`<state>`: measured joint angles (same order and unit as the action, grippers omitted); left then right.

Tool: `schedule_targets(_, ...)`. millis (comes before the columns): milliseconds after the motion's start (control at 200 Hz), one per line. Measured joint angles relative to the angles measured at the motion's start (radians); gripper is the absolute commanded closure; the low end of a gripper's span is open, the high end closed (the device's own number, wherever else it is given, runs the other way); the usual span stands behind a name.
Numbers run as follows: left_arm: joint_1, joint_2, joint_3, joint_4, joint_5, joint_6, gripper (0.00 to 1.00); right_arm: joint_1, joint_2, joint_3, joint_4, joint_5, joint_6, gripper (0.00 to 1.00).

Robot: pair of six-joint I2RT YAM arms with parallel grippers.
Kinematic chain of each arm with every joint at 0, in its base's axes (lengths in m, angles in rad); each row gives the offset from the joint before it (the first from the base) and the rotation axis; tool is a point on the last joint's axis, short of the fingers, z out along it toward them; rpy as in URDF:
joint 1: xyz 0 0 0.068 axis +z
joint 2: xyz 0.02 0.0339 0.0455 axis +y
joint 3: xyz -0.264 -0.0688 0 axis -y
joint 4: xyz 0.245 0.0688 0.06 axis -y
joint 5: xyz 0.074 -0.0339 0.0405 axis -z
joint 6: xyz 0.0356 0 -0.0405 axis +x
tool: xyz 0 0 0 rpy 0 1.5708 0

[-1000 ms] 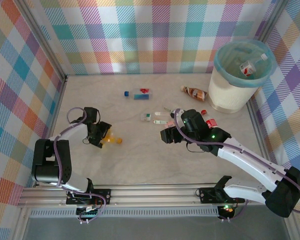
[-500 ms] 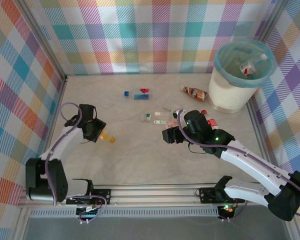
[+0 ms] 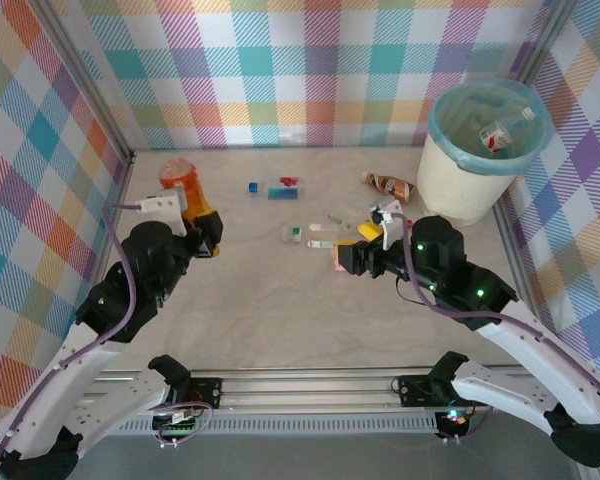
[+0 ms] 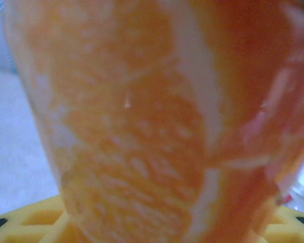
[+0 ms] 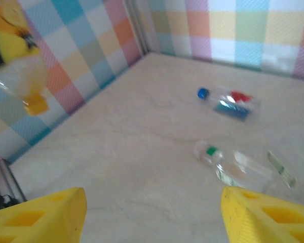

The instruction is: Put the plastic bottles in the bin

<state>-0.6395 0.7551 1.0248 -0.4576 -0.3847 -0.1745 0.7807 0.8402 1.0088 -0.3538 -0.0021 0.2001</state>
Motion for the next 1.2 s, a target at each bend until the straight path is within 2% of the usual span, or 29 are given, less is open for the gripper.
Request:
schedule_targets(225,-0.174,0.067,-0.018,0.024,0.077,0.21,0.57,0.0,-0.014,0.0,0.121,-0.131,-0.007,0.27)
schedule_targets(360,-0.224,0.142,-0.02,0.023,0.117,0.266,0.56,0.0,0.008,0.0,0.162,-0.176,-0.002,0.27)
schedule_targets(680,-0.265,0.191,-0.02,0.024,0.3,0.281,0.55,0.0,0.127,0.026,0.18,-0.241,0.032,0.23)
schedule_targets(905,-0.269,0.237,-0.019,0.023,0.417,0.28,0.55,0.0,0.193,0.049,0.203,-0.365,0.043,0.18)
schedule_targets(1200,-0.269,0.241,-0.012,0.028,0.501,0.264,0.55,-0.002,0.227,0.063,0.216,-0.439,0.047,0.19)
